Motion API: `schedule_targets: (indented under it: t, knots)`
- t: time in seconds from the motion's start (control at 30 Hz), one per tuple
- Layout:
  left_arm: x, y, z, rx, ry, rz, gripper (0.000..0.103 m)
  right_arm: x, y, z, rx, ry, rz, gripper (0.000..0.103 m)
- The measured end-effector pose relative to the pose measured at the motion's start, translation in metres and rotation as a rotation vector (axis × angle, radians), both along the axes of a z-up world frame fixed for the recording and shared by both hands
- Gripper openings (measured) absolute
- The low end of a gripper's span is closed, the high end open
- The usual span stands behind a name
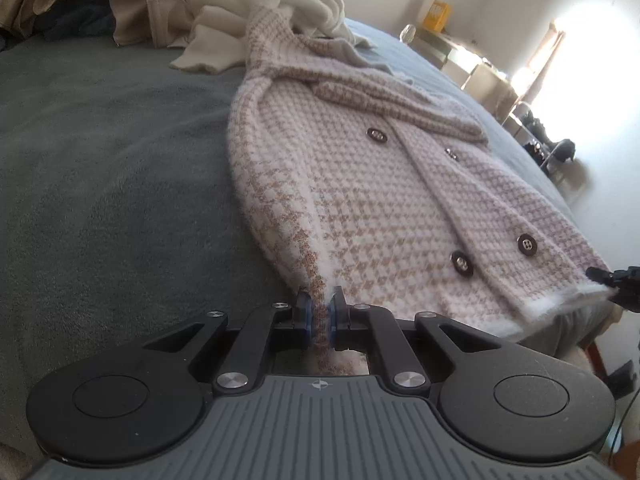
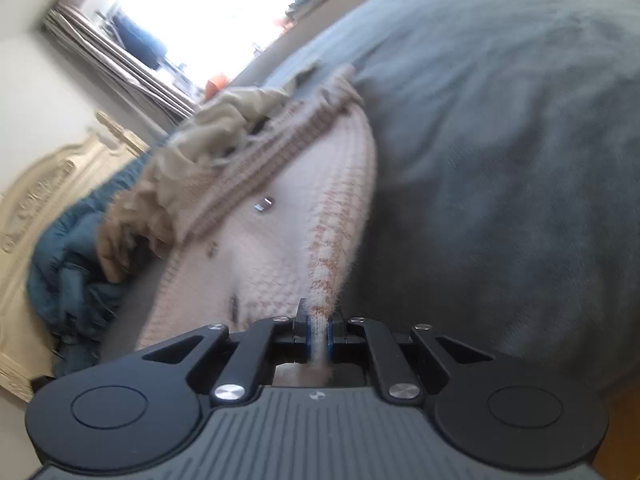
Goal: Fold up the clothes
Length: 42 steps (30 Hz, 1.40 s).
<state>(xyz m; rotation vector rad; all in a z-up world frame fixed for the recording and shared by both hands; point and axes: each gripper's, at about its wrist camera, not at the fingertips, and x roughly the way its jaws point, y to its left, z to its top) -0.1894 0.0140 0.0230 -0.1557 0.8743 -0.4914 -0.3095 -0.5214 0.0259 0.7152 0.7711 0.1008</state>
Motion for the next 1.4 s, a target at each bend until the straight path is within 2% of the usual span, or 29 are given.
schedule_targets:
  t: [0.07, 0.1, 0.13, 0.2, 0.27, 0.33, 0.4, 0.47, 0.6, 0.67, 0.77, 0.83, 0.87, 0.9, 0.93, 1.03, 1.13, 1.2, 1.3, 1.33, 1.4]
  knots:
    - [-0.002, 0.000, 0.001, 0.031, -0.015, -0.015, 0.015, -0.004, 0.000, -0.028, -0.016, 0.078, -0.029, 0.011]
    - [-0.003, 0.002, 0.004, 0.041, -0.025, -0.018, 0.017, -0.011, -0.005, -0.031, 0.021, 0.063, -0.050, 0.014]
    - [-0.004, 0.004, 0.009, 0.057, -0.036, -0.020, 0.023, -0.019, -0.008, -0.032, 0.045, 0.048, -0.072, 0.022]
    - [-0.008, 0.012, 0.024, 0.093, -0.083, -0.007, 0.031, -0.038, -0.007, -0.011, -0.048, 0.005, -0.121, 0.032]
    - [-0.013, 0.015, 0.040, 0.120, -0.155, 0.004, 0.034, -0.057, 0.003, 0.016, -0.191, -0.070, -0.152, 0.032]
    - [-0.009, 0.007, 0.054, 0.095, -0.213, -0.029, 0.035, -0.059, 0.016, 0.035, -0.230, -0.143, -0.137, 0.032]
    - [0.003, -0.015, 0.062, 0.030, -0.231, -0.115, 0.036, -0.047, 0.034, 0.044, -0.248, -0.213, -0.088, 0.032]
    - [0.012, -0.054, 0.062, -0.015, -0.244, -0.244, 0.036, -0.018, 0.057, 0.047, -0.294, -0.253, -0.035, 0.032]
    - [0.015, -0.142, 0.047, -0.002, -0.312, -0.506, 0.036, 0.050, 0.087, 0.044, -0.400, -0.261, 0.003, 0.032]
    - [0.015, -0.171, 0.031, 0.023, -0.303, -0.593, 0.036, 0.080, 0.089, 0.039, -0.448, -0.228, 0.021, 0.032]
    - [0.020, -0.190, 0.001, 0.099, -0.202, -0.587, 0.036, 0.121, 0.083, 0.020, -0.469, -0.150, 0.057, 0.030]
    - [0.021, -0.179, -0.010, 0.048, -0.179, -0.562, 0.036, 0.145, 0.069, -0.008, -0.566, -0.023, 0.065, 0.021]
    - [0.020, -0.173, -0.012, 0.026, -0.177, -0.557, 0.036, 0.150, 0.058, -0.017, -0.571, -0.007, 0.062, 0.019]
    - [0.020, -0.168, -0.013, 0.013, -0.176, -0.557, 0.036, 0.150, 0.046, -0.016, -0.510, -0.013, 0.057, 0.017]
    - [0.020, -0.164, -0.013, -0.001, -0.174, -0.557, 0.036, 0.150, 0.045, -0.004, -0.490, -0.022, 0.051, 0.012]
    - [0.019, -0.157, -0.015, -0.037, -0.180, -0.560, 0.036, 0.153, 0.041, 0.029, -0.437, -0.052, 0.032, 0.020]
    - [0.020, -0.157, -0.016, -0.065, -0.181, -0.550, 0.037, 0.189, 0.051, 0.040, -0.504, -0.104, 0.045, 0.026]
    - [0.021, -0.157, -0.017, -0.070, -0.188, -0.549, 0.037, 0.233, 0.046, 0.022, -0.574, -0.040, 0.035, 0.026]
    - [0.020, -0.156, -0.019, -0.078, -0.196, -0.552, 0.037, 0.272, 0.020, -0.021, -0.625, 0.061, 0.009, 0.025]
    - [0.020, -0.155, -0.019, -0.080, -0.196, -0.554, 0.037, 0.267, 0.010, -0.012, -0.568, 0.065, -0.020, 0.024]
    - [0.021, -0.154, -0.019, -0.084, -0.199, -0.559, 0.038, 0.245, 0.006, 0.013, -0.541, 0.070, -0.085, 0.029]
